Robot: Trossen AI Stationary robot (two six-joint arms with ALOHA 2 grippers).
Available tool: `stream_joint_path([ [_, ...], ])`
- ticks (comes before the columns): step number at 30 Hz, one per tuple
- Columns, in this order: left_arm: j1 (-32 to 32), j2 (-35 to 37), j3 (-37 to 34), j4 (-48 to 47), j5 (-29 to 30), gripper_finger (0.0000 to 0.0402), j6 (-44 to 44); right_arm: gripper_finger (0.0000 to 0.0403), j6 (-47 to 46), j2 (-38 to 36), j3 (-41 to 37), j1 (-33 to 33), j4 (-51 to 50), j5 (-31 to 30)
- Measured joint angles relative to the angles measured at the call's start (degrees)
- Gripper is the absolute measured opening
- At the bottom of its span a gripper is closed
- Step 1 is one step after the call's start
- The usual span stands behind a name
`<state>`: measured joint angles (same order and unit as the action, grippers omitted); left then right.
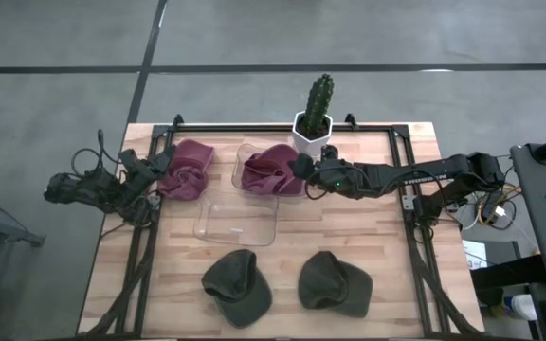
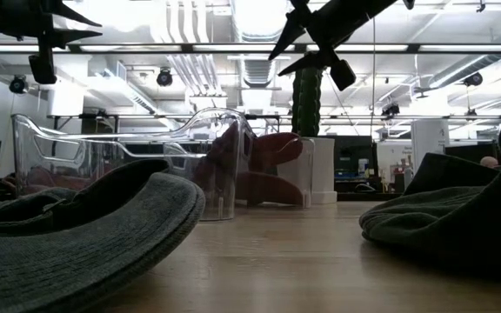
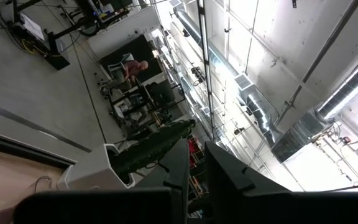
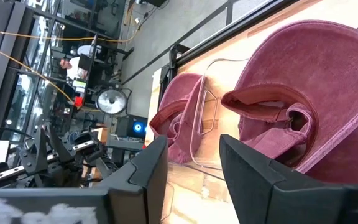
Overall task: Pick & Place hat
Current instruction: Put the right red cap into the top transparent bin
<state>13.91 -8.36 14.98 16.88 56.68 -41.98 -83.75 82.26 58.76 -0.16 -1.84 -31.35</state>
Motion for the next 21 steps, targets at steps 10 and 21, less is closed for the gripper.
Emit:
stream_joint_path([
  [10,-0.1,0.0,0.0,0.0,1.7,0.0044,0.2,0.0143,2.2,0.0,0.0,0.0,0.0,-0.1],
  [21,-0.1,0.0,0.0,0.1,1.8,0.0044,-7.6,0.0144,4.4,0.0,0.0,0.0,0.0,-0.1],
])
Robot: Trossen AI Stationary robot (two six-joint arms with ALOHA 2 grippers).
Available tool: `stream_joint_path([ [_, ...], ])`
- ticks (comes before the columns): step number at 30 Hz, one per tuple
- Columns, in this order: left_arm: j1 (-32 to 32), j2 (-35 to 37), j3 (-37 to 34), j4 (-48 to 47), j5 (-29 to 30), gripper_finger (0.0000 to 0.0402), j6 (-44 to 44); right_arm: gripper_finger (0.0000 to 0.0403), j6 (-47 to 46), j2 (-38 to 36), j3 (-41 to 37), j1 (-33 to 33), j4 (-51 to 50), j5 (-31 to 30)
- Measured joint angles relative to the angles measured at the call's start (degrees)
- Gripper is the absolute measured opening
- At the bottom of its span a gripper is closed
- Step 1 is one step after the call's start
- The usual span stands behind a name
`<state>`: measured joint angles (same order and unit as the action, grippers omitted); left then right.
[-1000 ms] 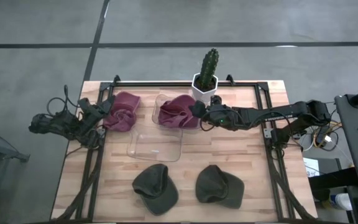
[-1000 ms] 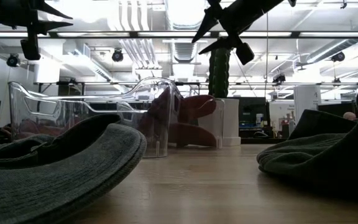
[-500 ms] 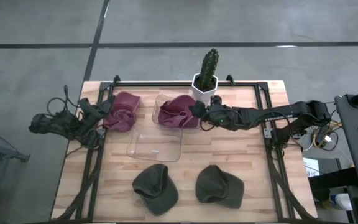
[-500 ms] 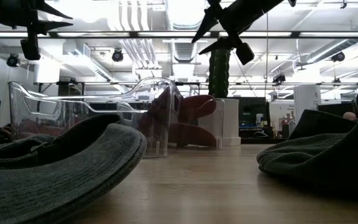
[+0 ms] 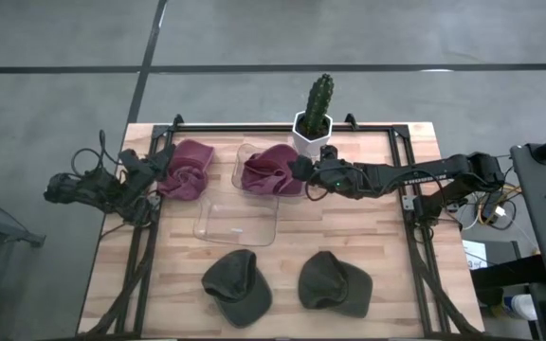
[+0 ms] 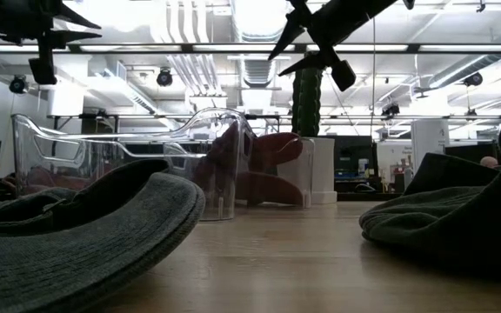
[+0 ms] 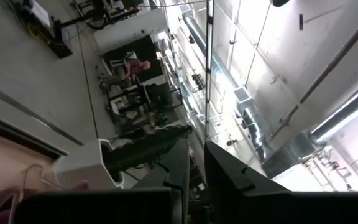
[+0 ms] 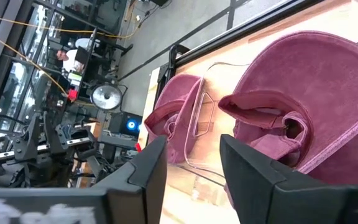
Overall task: Pick & Place hat
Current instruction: Put the right red cap into the top transparent bin
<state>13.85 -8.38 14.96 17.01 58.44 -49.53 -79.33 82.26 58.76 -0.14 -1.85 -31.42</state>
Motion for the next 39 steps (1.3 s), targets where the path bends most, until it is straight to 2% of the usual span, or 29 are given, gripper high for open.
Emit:
stream_joint_path([
  [3,0.0,0.0,0.0,0.0,-0.6,0.0044,-0.3,0.0146,0.1,0.0,0.0,-0.2,0.0,-0.5],
  [9,0.1,-1.1,0.0,-0.6,-7.9,0.0044,-0.1,0.0140,3.8,0.0,0.0,-0.4,-1.6,-0.7],
  [17,0.1,-3.6,0.0,-3.6,-26.2,0.0044,-0.1,0.0134,5.0,0.1,-0.1,-0.3,0.9,0.4],
  [19,0.1,-3.8,0.0,-4.5,-31.5,0.0044,-0.1,0.0134,5.3,0.1,-0.1,0.0,1.7,2.8],
  [21,0.1,-4.0,-0.1,-6.2,-33.9,0.0044,-0.6,0.0134,4.9,0.1,-0.1,0.0,1.9,6.9],
  [26,0.1,-4.2,-0.2,-7.3,-34.0,0.0044,-9.7,0.0134,4.3,0.1,-0.1,0.3,6.5,15.8],
  [34,0.0,-4.2,-0.2,-7.4,-31.0,0.0044,-10.6,0.0134,8.9,0.1,0.7,0.2,11.6,19.6],
  [37,0.0,-4.2,-0.2,-7.4,-30.9,0.0044,-10.5,0.0134,20.2,0.2,3.5,-0.2,10.3,23.3],
  [39,0.0,-4.2,-0.2,-7.4,-30.9,0.0044,-10.5,0.0134,31.6,0.1,6.7,0.0,3.6,24.0],
])
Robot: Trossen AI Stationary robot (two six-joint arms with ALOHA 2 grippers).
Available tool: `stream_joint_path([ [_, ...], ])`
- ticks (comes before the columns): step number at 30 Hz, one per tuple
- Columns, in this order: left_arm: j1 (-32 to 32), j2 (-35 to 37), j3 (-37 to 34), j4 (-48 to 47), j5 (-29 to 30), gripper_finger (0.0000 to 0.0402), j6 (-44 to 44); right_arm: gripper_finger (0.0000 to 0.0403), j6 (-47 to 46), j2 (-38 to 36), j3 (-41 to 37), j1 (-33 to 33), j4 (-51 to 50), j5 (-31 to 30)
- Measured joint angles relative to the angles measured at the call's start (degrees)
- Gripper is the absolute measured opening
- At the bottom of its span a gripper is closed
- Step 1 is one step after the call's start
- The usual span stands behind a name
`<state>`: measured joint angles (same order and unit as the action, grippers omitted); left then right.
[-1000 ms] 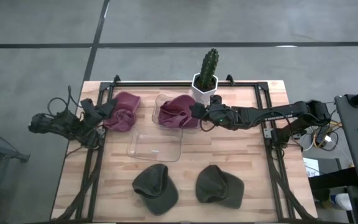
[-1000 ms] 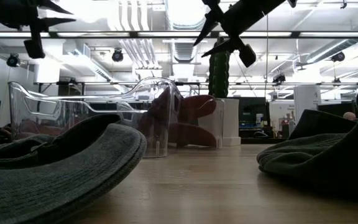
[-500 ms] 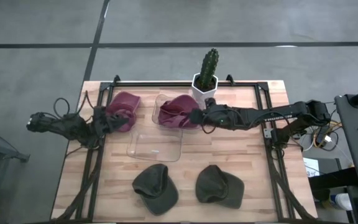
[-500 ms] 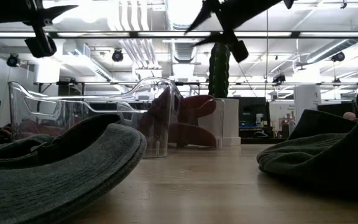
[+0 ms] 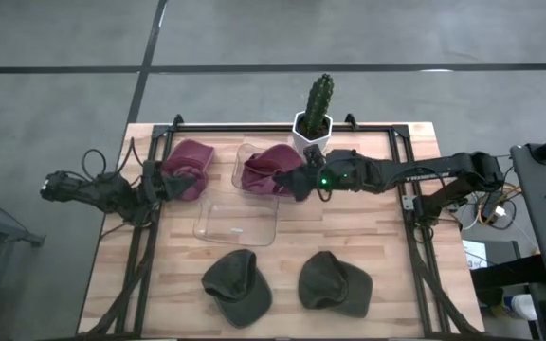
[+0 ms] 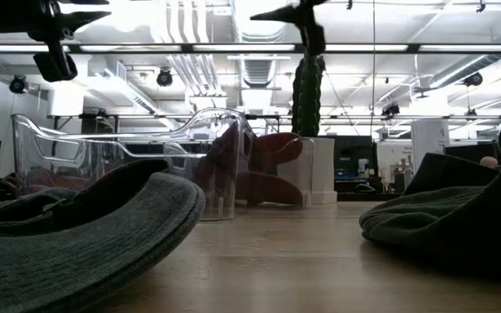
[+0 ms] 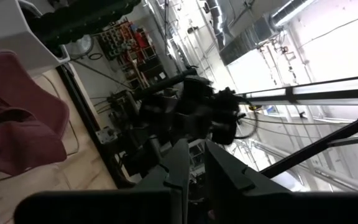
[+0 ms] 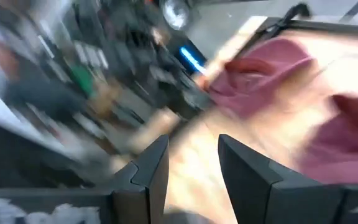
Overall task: Pick & Place hat
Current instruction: Put the right red cap into the top transparent bin
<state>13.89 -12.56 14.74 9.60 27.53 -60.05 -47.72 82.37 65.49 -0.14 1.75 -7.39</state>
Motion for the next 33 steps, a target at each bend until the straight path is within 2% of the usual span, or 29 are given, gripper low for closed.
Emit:
stream_joint_path([
  [2,0.0,0.0,0.0,0.0,0.0,0.0044,0.0,0.0134,7.4,0.1,3.4,0.6,-10.3,0.1],
  [8,0.0,0.0,0.0,-0.2,0.0,0.0044,-0.1,0.0134,18.9,3.2,12.8,0.6,-33.6,1.7],
  [15,0.0,0.0,0.0,-0.3,0.0,0.0044,-2.0,0.0135,33.7,9.3,17.6,0.5,-40.1,0.8],
  [24,0.0,0.0,0.0,-0.3,0.0,0.0044,-5.3,0.0171,49.1,18.6,26.6,0.5,-54.2,-9.4],
  [29,0.0,0.0,0.0,-0.3,0.0,0.0044,-6.0,0.0193,53.1,23.2,30.6,0.3,-57.3,-14.7],
  [33,0.0,0.0,0.0,-0.3,0.0,0.0044,-6.0,0.0194,59.5,25.8,32.5,-0.2,-57.6,-15.3],
])
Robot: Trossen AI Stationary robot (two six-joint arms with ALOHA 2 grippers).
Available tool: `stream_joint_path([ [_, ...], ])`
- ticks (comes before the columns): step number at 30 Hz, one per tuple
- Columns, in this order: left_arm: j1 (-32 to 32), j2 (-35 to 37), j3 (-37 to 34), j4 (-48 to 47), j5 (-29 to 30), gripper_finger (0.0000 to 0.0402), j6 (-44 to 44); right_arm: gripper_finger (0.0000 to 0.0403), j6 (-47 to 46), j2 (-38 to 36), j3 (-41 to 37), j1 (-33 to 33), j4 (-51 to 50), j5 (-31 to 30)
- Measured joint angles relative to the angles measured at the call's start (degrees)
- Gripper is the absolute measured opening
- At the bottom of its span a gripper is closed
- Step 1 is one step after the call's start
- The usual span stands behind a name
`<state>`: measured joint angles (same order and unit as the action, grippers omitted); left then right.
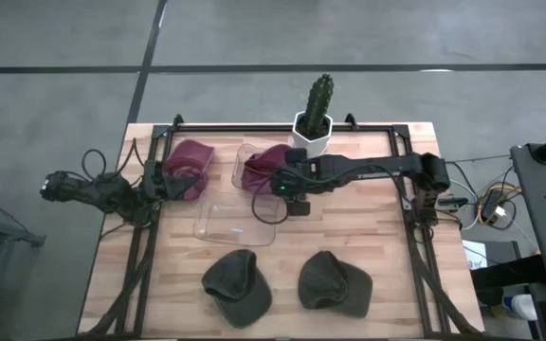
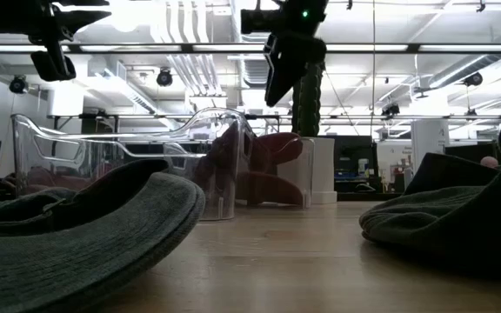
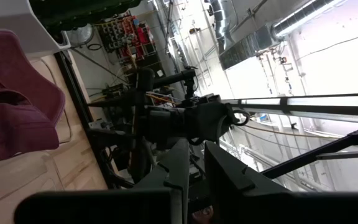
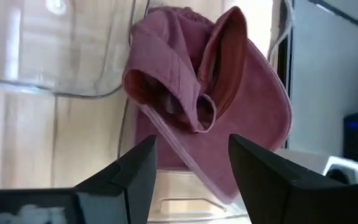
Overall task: Pick & Place hat
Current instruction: Put the right red cap into the top transparent bin
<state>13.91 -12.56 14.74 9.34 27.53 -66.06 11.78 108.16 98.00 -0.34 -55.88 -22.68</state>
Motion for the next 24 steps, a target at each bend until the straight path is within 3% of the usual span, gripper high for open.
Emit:
stream_joint_path([
  [7,0.0,0.0,0.0,0.1,0.0,0.0044,0.0,0.0181,3.6,3.2,1.4,-0.5,-4.7,0.0],
  [19,0.0,0.0,0.0,0.0,0.5,0.0044,0.1,0.0157,9.4,7.0,1.3,-2.5,-3.8,-0.6],
  [24,0.0,0.0,0.0,0.0,0.5,0.0044,0.1,0.0123,9.6,7.1,1.3,-3.7,-3.4,-3.2],
])
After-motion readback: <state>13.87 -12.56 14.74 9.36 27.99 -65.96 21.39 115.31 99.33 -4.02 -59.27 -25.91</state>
